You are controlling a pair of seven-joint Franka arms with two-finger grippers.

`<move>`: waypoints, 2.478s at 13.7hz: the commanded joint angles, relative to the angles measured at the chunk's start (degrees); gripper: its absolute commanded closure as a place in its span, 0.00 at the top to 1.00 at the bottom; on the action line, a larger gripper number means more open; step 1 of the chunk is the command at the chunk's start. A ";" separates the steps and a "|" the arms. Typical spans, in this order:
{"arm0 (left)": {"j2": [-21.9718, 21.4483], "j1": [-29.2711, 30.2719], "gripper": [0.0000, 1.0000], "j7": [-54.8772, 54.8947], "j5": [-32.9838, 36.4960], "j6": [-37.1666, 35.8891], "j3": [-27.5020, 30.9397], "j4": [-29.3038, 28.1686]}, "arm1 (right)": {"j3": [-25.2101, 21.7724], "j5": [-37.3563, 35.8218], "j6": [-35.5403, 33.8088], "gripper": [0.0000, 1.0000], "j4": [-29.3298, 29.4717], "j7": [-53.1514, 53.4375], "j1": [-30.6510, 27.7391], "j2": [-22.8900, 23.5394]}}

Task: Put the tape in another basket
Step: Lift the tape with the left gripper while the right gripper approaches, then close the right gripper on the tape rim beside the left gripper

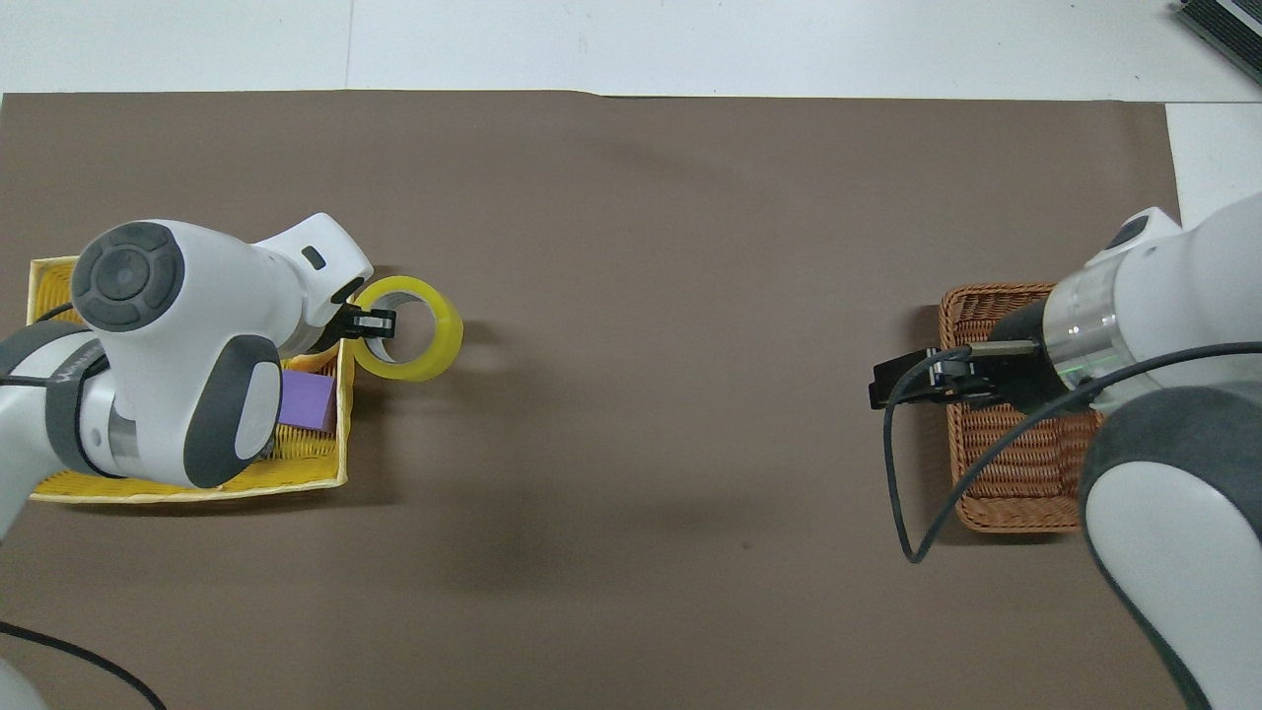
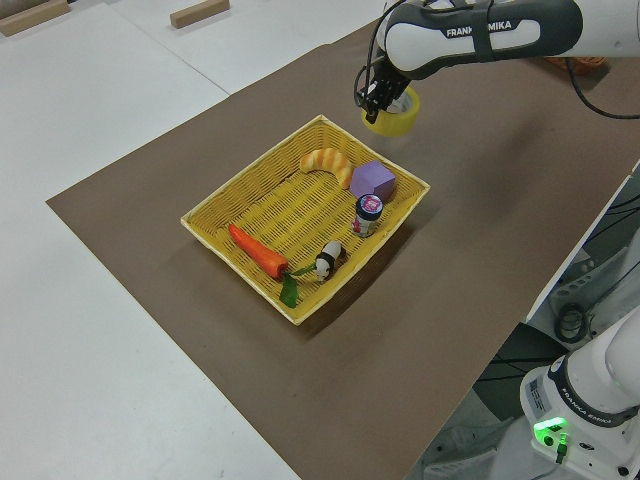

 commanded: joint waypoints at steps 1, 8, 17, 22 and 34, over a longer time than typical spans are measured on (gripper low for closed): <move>-1.52 -3.77 0.00 -0.05 -7.65 0.27 1.03 -1.26 | -0.01 5.27 5.25 1.00 -7.24 -0.03 1.92 -2.05; -2.92 -12.04 0.00 -0.14 -24.73 4.05 1.03 -3.10 | -0.10 23.80 30.90 1.00 -21.23 2.61 10.78 -1.09; -6.61 -17.05 0.00 -0.40 -30.45 8.19 1.03 -8.99 | -0.01 43.70 47.38 1.00 -24.40 -4.93 15.98 4.80; -6.70 -18.28 0.00 -0.93 -30.45 6.16 1.03 -9.00 | 0.26 50.01 46.94 1.00 -24.05 -14.25 17.12 7.79; -6.18 -18.28 0.00 -1.02 -30.45 5.99 1.12 -8.47 | 0.34 50.47 46.85 0.00 -23.88 -14.44 17.65 7.97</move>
